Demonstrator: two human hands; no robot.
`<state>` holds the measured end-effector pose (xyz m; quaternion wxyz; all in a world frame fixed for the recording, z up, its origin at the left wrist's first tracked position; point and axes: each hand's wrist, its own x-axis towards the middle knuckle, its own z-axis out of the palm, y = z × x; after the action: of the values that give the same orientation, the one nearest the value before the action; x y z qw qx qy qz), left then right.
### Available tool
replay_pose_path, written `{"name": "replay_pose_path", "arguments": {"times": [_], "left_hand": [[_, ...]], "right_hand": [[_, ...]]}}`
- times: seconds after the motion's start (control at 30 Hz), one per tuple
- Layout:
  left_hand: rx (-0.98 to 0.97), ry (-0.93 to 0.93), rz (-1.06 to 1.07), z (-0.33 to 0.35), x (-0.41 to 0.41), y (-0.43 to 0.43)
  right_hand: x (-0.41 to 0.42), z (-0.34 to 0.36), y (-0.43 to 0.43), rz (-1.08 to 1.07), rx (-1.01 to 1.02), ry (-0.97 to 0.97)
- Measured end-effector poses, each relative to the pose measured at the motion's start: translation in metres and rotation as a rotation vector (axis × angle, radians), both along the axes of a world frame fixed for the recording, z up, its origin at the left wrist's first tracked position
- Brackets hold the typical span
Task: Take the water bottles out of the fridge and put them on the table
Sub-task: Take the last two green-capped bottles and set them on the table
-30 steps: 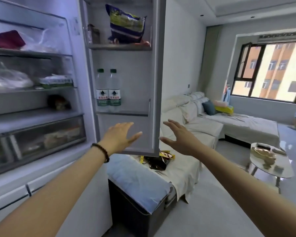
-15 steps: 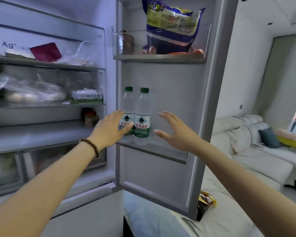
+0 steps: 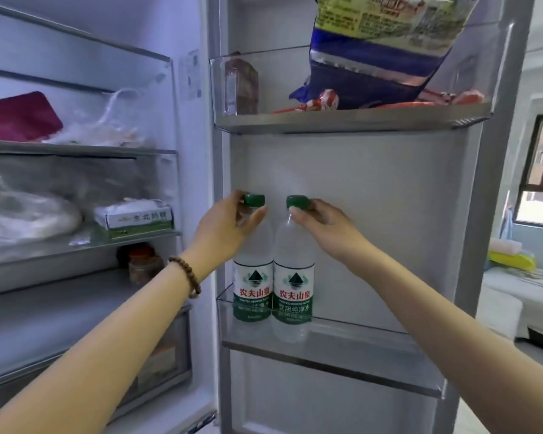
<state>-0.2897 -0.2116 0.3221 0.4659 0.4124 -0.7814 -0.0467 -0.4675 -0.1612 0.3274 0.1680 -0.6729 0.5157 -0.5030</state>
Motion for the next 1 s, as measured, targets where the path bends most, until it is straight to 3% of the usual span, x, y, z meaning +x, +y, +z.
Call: {"name": "replay_pose_path", "arguments": {"times": [0.1,0.3,0.5,0.7,1.0], "left_hand": [[0.055,0.071,-0.055,0.000,-0.004,-0.009],[0.241,0.216,-0.254,-0.003,-0.002,-0.011],[0.239,0.340,-0.356,-0.007,-0.008,-0.002],[0.162,0.455,-0.422,-0.003,-0.016,0.014],[-0.137,0.616,-0.485,0.041,-0.026,0.071]], "right_hand": [[0.004,-0.004,-0.009,0.032,-0.012,-0.157],[0.011,-0.014,-0.013,0.064,-0.058,-0.285],[0.015,-0.021,-0.006,0.035,-0.115,-0.436],[0.012,-0.020,0.004,0.082,-0.248,-0.476],[-0.006,0.028,0.045,0.186,-0.592,-0.350]]}}
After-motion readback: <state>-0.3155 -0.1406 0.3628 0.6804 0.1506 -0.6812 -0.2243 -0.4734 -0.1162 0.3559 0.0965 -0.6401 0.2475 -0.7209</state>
